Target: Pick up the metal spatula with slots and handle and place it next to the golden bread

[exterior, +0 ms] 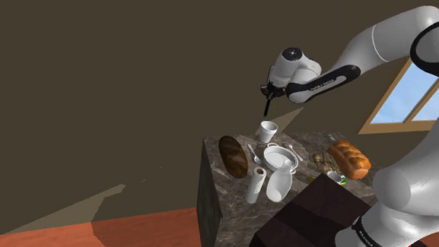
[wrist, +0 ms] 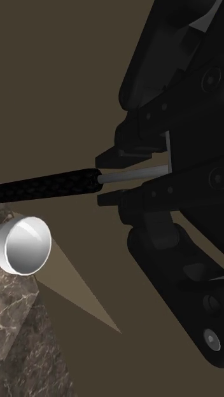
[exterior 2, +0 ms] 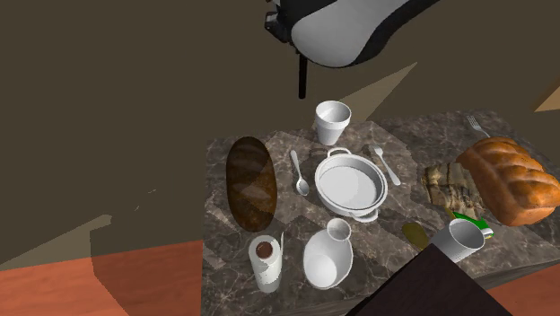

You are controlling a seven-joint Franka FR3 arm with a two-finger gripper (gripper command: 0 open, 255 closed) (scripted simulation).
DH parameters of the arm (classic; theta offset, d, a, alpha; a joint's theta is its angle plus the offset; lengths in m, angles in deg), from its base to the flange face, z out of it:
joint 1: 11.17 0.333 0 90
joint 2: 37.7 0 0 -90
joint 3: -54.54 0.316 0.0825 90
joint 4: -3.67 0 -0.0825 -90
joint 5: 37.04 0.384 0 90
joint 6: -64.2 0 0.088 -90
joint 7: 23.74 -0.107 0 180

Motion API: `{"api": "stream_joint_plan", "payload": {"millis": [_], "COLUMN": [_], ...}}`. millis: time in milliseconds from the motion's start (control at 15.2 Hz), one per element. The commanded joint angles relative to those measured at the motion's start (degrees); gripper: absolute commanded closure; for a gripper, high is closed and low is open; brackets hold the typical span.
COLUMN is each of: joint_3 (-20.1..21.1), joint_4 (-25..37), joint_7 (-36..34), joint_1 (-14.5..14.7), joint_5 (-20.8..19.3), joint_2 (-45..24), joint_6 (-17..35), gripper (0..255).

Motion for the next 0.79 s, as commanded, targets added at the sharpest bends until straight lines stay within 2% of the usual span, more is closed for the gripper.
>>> {"api": "stream_joint_plan", "payload": {"millis": [0,528,726], "joint_3": [0.5,2.0,0.6], "joint_4": [0.0,1.0,-0.8], "joint_7": [2.0,8.2,12.8], "joint_1": [-0.4,-1.4,-4.3], "joint_5": [2.1,8.8,10.8], "joint_2": [1.1,4.3,5.4], "joint_6": [-0.6,-3.2,0.0], "gripper": [255,255,255]}}
